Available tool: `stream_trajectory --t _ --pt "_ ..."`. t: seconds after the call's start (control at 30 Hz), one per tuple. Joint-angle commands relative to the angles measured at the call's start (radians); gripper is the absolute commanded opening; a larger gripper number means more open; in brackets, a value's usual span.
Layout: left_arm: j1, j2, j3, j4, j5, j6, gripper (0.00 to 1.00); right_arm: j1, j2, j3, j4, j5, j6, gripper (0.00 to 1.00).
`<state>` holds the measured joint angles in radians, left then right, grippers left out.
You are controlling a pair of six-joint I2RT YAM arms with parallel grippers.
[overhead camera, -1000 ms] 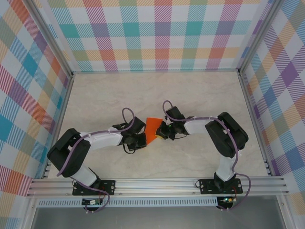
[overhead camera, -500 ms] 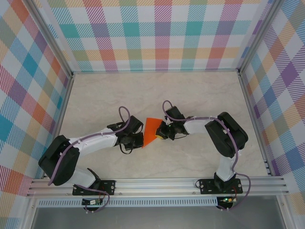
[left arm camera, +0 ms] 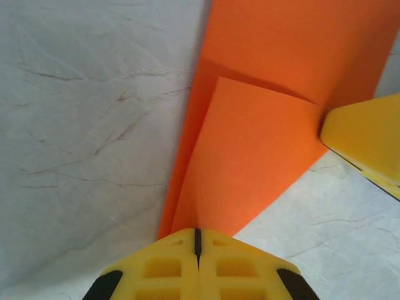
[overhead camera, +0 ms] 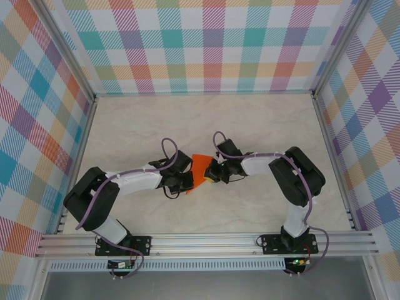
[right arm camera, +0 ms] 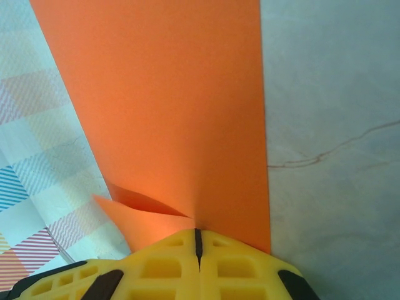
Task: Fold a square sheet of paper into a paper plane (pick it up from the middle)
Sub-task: Third fold the triangle at the center of the table.
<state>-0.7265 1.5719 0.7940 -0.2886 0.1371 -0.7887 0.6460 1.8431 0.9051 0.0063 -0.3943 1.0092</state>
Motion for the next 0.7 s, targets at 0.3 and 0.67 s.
stream_trajectory --t 0.3,0.67 --pt "-0.012 0.041 -0.030 -0.050 -0.049 -0.003 0.00 0.003 -0.055 0.020 -0.015 0.000 -0.188 0.03" --pt "-0.012 0.045 -0.030 -0.055 -0.052 -0.005 0.00 0.066 -0.047 0.017 0.062 -0.082 -0.221 0.04"
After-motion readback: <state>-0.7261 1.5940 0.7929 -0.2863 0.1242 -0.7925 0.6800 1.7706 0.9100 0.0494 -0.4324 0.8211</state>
